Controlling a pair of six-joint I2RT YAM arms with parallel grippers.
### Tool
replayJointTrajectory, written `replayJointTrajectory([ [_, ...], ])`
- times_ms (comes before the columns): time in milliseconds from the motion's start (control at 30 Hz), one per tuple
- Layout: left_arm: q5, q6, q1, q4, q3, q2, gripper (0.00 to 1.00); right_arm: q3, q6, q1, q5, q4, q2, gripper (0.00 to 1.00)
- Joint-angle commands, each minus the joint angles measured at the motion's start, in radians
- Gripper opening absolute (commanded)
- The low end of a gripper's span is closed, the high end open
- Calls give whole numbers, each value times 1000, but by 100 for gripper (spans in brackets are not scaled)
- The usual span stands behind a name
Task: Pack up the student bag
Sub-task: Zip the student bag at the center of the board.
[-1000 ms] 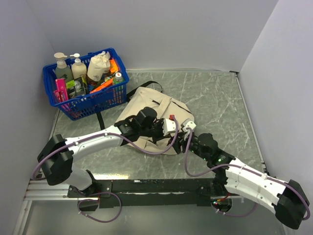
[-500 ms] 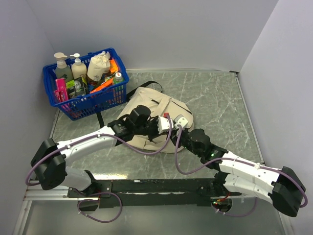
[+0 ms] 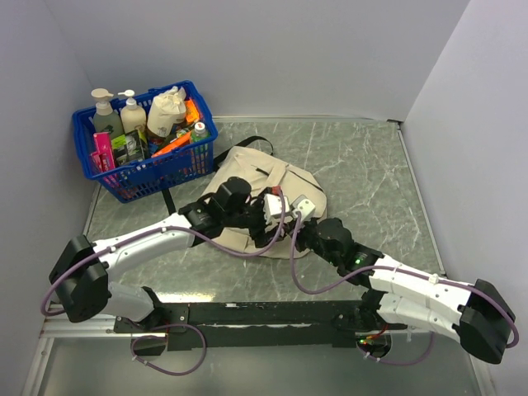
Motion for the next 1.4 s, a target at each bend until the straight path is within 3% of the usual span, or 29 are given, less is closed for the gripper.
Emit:
replayJointTrajectory([
  [0,118,-15,-1,44,-78,-37,70,12,23,11,-33,13,-29,0],
  [133,125,-3,-22,104,-138,-37,56,6,52,11,-60,-4,-48,0],
  [233,109,1,-53,161,-171,-43,56,0,98,11,-72,-13,-65,0],
  [500,-125,-68,-116,415,-217,-20,53,3,131,11,-102,-19,-74,0],
  [933,-151,-113,-168,416,-222,22,44,-8,126,10,-76,-7,-80,0],
  [1167,-173,-121,-177,367,-187,45,19,6,129,1,-79,7,-56,0],
  [1267,-170,-124,-180,342,-182,51,23,6,129,-10,-89,10,-62,0],
  [1367,-148,-116,-182,307,-175,49,35,9,135,-31,-91,10,-65,0],
])
